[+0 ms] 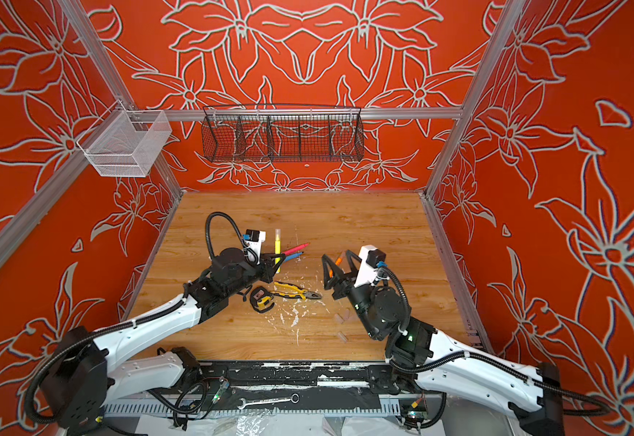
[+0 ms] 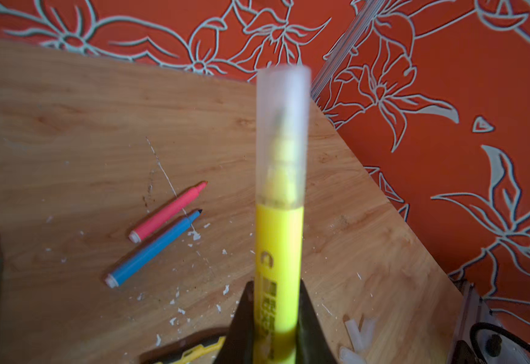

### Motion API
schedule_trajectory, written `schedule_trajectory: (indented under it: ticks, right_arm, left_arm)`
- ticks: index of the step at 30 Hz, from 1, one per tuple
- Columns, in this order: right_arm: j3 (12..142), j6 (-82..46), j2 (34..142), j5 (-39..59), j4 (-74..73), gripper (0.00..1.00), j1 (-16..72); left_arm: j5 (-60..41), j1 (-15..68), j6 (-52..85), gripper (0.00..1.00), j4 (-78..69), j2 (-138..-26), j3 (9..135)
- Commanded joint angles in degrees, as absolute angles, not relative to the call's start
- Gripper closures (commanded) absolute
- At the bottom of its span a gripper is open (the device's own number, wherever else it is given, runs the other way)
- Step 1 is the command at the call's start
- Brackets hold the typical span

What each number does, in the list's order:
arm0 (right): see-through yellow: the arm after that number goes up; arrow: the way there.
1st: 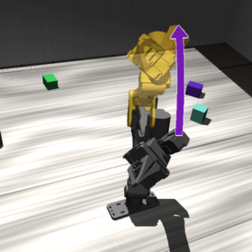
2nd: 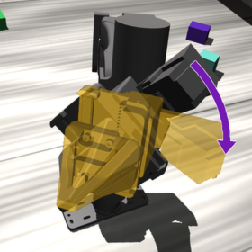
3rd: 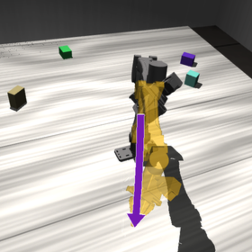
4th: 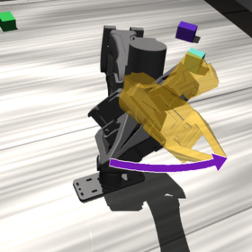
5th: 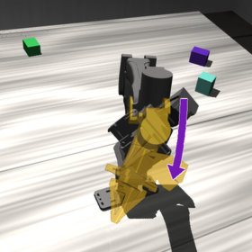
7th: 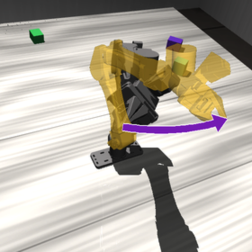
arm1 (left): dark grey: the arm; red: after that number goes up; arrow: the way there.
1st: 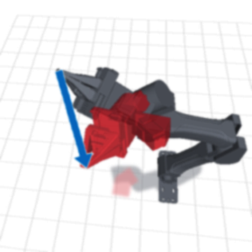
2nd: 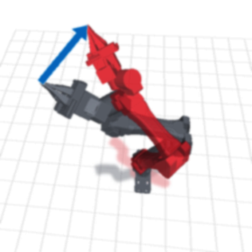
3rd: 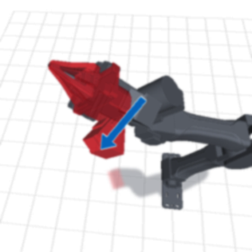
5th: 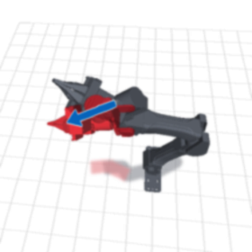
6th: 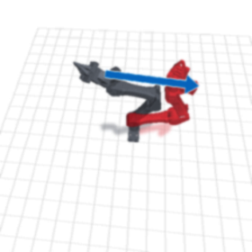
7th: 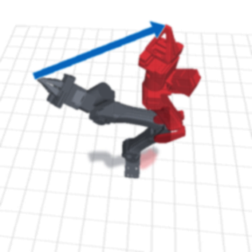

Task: Insert the pens into the pen caps
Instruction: 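Open the right gripper and withdraw it while the left gripper lowers the marker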

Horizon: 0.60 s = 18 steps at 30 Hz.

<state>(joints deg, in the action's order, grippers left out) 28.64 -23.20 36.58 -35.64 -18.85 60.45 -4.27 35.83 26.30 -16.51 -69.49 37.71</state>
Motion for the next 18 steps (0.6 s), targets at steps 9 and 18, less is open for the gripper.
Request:
schedule_trajectory:
  ticks: [9, 18]
  right_arm:
    - [25.91, -21.11, 33.75, -38.04, -8.08, 0.17, 50.10]
    - [24.76, -27.75, 37.68, -26.46, -6.36, 0.18, 39.30]
  left_arm:
    - [1.44, 39.99, 34.19, 1.00, -5.13, -94.85, 58.17]
    - [-0.94, 40.78, 32.53, 1.00, 0.98, -108.47, 69.42]
